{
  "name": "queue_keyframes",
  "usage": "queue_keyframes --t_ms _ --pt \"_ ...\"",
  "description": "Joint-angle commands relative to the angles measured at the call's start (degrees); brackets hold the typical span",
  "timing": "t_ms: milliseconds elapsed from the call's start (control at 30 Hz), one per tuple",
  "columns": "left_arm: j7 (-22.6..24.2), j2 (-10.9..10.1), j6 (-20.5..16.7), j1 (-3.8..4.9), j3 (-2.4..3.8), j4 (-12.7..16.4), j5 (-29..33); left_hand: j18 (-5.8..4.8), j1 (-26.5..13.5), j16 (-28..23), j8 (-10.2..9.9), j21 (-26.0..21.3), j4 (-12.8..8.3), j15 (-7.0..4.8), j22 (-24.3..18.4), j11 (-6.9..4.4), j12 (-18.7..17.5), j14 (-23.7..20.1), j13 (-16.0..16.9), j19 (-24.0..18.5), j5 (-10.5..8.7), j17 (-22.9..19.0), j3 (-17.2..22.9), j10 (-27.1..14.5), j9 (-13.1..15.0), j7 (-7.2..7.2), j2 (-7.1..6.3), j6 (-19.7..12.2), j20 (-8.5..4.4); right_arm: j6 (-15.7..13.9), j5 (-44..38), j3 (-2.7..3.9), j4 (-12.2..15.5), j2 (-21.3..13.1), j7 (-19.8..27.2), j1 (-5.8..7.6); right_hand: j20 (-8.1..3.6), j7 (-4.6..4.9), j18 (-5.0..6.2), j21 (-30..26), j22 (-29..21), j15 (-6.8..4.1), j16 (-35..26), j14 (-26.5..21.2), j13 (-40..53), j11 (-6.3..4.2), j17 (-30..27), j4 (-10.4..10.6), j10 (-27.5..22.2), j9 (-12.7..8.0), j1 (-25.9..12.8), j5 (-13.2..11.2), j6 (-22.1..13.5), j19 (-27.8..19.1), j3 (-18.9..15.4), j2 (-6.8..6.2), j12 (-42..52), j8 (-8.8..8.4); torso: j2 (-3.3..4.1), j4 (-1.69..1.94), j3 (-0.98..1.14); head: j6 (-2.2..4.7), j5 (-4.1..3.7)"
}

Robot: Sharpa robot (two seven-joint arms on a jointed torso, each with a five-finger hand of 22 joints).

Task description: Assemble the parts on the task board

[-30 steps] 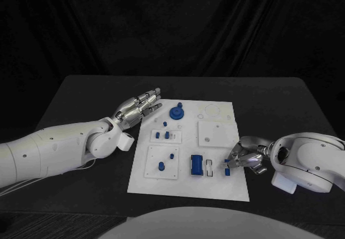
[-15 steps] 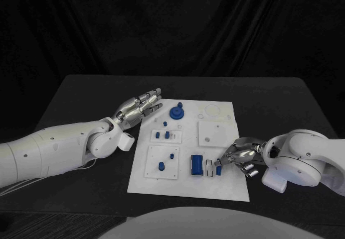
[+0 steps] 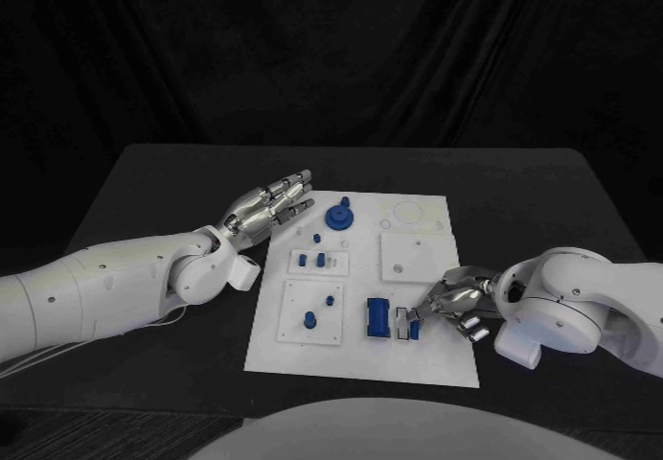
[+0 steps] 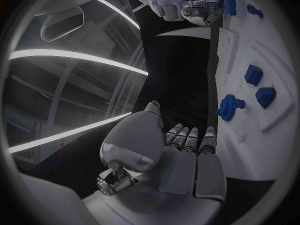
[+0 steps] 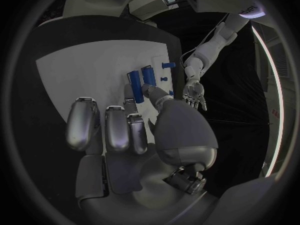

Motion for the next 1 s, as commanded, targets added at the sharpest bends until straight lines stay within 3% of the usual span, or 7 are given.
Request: queue_keyframes --t_ms 33,400,933,1000 --pt "1.1 0.3 1.0 -0.07 0.05 0.0 0.3 0.57 0.6 -0.2 0.3 -0.2 0.0 0.35 -0.1 0.43 0.3 0.1 0.1 -0.1 0.25 -0.1 0.4 -0.1 0.1 0.28 0.03 0.1 0.45 2.0 -1.4 -0.01 -0.3 0.4 -1.9 -0.45 -0.12 -0.44 -0.51 0.0 9.8 -0.48 -0.1 1.7 15.1 -0.39 -0.3 -2.6 6.0 -0.1 0.1 -1.8 -0.2 1.3 2.0 0.34 0.3 0.29 -0.03 -0.11 0.0 -0.01 0.12" --pt "1.2 0.3 1.4 -0.08 0.05 0.4 0.3 0.56 0.6 -0.2 0.3 -0.2 -0.1 0.39 -0.1 0.47 0.3 0.1 0.1 -0.1 0.28 -0.1 0.4 -0.1 0.1 0.5 -0.13 0.2 0.47 2.5 -2.5 -0.01 -1.1 1.5 -2.0 -1.05 -0.06 -0.33 -0.32 -1.0 9.5 -0.38 -0.3 1.7 15.1 -0.27 -0.7 -0.6 6.0 -0.8 -1.2 -7.7 -0.7 0.9 -0.8 0.53 0.3 0.27 -0.05 -0.08 0.01 -0.01 0.18" --pt "1.0 0.3 1.8 -0.12 0.05 0.2 0.3 0.55 0.7 -0.2 0.3 -0.2 -0.2 0.44 -0.1 0.55 0.3 0.1 0.1 -0.1 0.35 -0.1 0.4 -0.1 0.1 0.77 -0.11 0.4 0.5 -0.8 -3.2 -0.01 -0.6 1.6 0.2 -1.16 0.0 -0.18 -0.15 -1.8 9.3 -0.3 -0.6 1.5 14.9 -0.15 -1.3 0.3 5.8 -1.1 -1.7 -8.7 -1.3 0.6 -1.8 0.46 0.2 0.23 -0.11 -0.06 0.03 -0.01 0.4" --pt "1.0 0.3 1.9 -0.13 0.05 0.2 0.3 0.55 0.7 -0.2 0.4 -0.2 -0.2 0.47 -0.1 0.61 0.3 0.1 0.1 -0.1 0.38 -0.1 0.5 -0.1 0.1 0.89 -0.06 0.4 0.51 -1.1 -3.4 -0.01 -0.6 1.6 0.4 -1.16 0.09 -0.04 -0.15 -1.9 9.2 -0.18 -0.6 1.5 14.8 -0.02 -1.4 1.1 5.8 -1.2 -2.4 -10.4 -1.7 0.6 -2.7 0.34 0.1 0.4 -0.09 -0.09 0.03 -0.01 0.45"
